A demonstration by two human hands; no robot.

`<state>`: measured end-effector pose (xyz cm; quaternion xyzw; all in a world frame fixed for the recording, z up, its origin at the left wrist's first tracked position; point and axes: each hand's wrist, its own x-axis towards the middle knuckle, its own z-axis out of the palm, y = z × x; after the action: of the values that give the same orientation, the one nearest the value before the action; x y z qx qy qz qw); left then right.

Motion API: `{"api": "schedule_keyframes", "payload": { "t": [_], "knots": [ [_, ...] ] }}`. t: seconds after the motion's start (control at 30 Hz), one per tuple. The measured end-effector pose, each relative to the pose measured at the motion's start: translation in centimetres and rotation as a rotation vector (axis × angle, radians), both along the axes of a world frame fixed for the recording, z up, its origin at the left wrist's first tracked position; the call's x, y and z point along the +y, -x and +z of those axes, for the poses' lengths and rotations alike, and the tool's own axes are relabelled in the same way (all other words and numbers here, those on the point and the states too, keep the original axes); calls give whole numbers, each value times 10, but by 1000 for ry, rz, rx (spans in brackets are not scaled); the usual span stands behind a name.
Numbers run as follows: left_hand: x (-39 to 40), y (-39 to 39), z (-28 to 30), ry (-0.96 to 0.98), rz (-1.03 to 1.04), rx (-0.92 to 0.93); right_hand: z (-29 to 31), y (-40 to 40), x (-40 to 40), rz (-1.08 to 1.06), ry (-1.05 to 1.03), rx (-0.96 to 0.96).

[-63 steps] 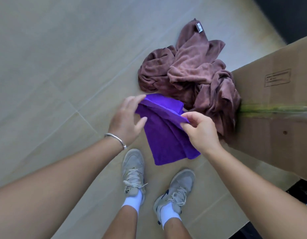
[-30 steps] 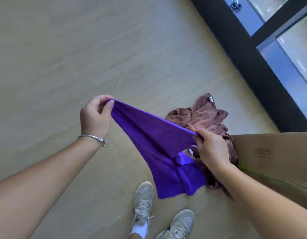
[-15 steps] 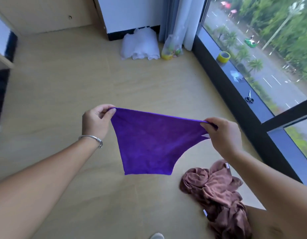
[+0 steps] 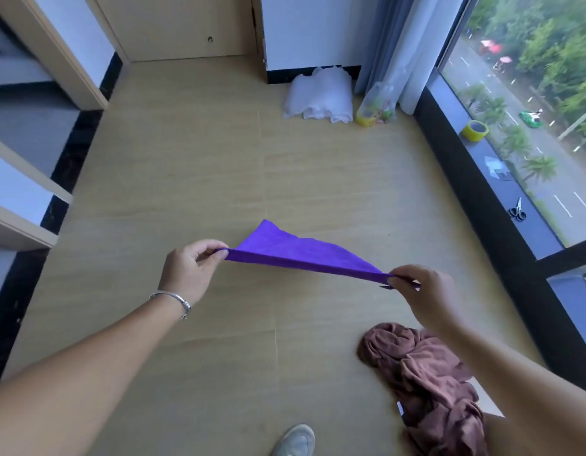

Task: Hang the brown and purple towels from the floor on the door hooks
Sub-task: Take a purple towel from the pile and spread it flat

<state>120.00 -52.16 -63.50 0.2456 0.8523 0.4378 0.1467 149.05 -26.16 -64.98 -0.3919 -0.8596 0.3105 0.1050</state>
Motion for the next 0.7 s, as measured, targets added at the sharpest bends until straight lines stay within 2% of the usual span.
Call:
{"api": "schedule_keyframes", "payload": {
  "t": [0.43, 0.57, 0.7],
  "knots": [
    [-191, -165, -175, 322, 29, -209, -158, -151, -169, 125, 210, -310],
    [-223, -187, -228, 364, 5, -265, -203, -170, -198, 157, 257, -417],
    [-232, -186, -281, 352, 27, -280, -253, -161, -209, 169, 217, -450]
  ]
}}
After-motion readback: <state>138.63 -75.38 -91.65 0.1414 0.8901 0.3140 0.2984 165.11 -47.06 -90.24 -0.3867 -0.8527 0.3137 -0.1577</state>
